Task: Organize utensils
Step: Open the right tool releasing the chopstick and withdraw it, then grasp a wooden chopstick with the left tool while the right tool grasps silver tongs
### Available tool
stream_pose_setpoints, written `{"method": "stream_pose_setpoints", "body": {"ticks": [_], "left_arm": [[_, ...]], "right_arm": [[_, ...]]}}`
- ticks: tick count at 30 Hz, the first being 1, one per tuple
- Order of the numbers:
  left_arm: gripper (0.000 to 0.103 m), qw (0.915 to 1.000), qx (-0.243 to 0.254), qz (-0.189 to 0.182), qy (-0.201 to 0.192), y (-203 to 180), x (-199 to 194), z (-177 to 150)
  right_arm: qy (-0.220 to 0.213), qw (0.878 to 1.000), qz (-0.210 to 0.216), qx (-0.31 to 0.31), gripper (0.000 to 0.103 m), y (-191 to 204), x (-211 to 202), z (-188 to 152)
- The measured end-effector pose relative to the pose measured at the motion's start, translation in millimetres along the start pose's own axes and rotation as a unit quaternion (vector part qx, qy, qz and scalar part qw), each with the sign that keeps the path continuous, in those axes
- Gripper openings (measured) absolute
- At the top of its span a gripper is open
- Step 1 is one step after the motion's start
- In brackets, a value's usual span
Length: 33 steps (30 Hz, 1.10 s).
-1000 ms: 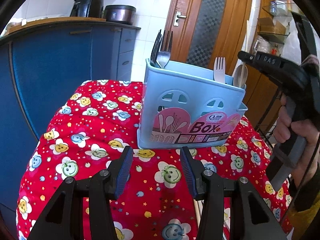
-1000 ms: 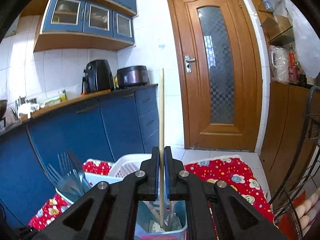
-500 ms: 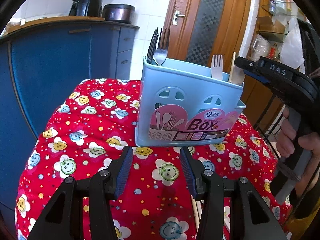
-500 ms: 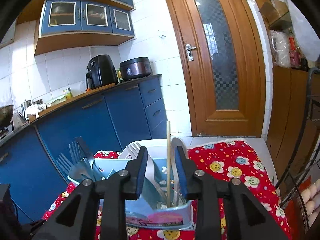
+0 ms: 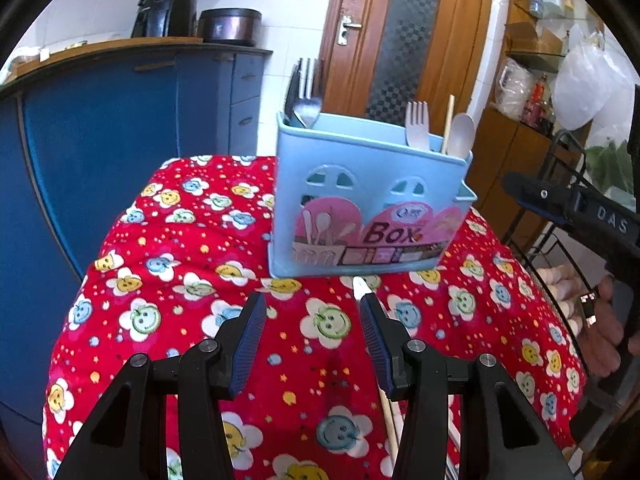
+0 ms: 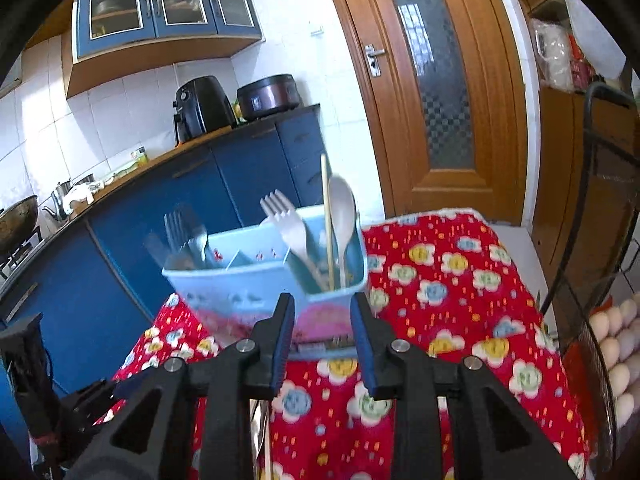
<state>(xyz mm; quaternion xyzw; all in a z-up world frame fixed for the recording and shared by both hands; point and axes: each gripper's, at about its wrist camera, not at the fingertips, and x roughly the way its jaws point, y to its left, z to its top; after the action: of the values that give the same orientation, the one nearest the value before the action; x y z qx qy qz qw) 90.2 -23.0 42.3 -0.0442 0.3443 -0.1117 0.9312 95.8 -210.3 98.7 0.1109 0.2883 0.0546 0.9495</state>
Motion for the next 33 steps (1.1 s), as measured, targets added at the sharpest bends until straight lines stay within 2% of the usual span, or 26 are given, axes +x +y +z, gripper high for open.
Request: {"method": "stream_pose_setpoints", "body": {"ticks": [15, 26, 33], "left_arm": [[0.05, 0.9971, 0.021, -0.015, 0.071, -17, 8, -26], [0.05, 0.9911, 0.021, -0.029, 0.128, -21, 22, -41], [0.05, 0.9908, 0.028, -0.011, 0.132, -22, 25, -44]], "right_arm": [[0.036, 0.999, -0.004, 0.007, 0.032, -3, -13, -46], [0.052, 0.998, -0.004, 0.032, 0.032, -18, -13, -61], [0.056, 0.998, -0.002, 0.043, 0.032, -23, -11, -65]]}}
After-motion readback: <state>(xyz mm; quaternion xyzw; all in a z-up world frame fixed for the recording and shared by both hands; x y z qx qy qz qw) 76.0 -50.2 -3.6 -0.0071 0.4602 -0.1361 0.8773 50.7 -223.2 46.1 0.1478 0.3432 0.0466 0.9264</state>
